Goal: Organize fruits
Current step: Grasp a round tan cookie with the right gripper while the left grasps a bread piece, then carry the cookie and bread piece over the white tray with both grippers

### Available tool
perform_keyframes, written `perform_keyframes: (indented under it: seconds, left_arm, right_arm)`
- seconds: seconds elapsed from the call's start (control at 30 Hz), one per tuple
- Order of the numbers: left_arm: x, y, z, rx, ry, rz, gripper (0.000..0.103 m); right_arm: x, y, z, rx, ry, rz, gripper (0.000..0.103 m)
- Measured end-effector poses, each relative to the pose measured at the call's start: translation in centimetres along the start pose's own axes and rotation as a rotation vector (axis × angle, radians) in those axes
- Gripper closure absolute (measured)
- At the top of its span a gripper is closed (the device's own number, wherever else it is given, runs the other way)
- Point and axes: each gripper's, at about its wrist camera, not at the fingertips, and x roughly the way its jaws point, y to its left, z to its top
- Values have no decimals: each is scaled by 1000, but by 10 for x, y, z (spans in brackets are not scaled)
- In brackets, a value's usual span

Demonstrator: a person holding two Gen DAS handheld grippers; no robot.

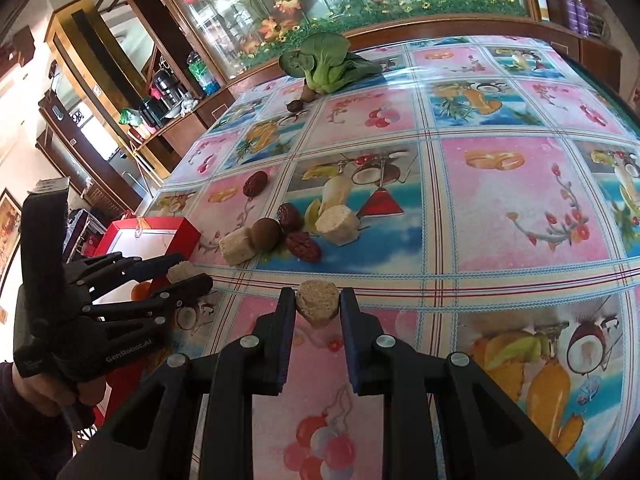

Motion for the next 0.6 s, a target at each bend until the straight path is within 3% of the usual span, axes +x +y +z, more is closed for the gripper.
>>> perform_keyframes:
  seconds: [0.07, 0.37, 0.6]
  left_arm:
    - [4, 3, 1, 9, 9, 24, 59]
    - [2, -7, -10, -15, 24, -78, 62]
    - [-1, -22, -10, 26, 27, -54, 64]
  right_arm:
    - [0, -1, 0, 3, 1, -1, 82]
    - [0, -2, 0, 8, 2, 1, 82]
    - [5, -2, 0, 2, 21, -3, 82]
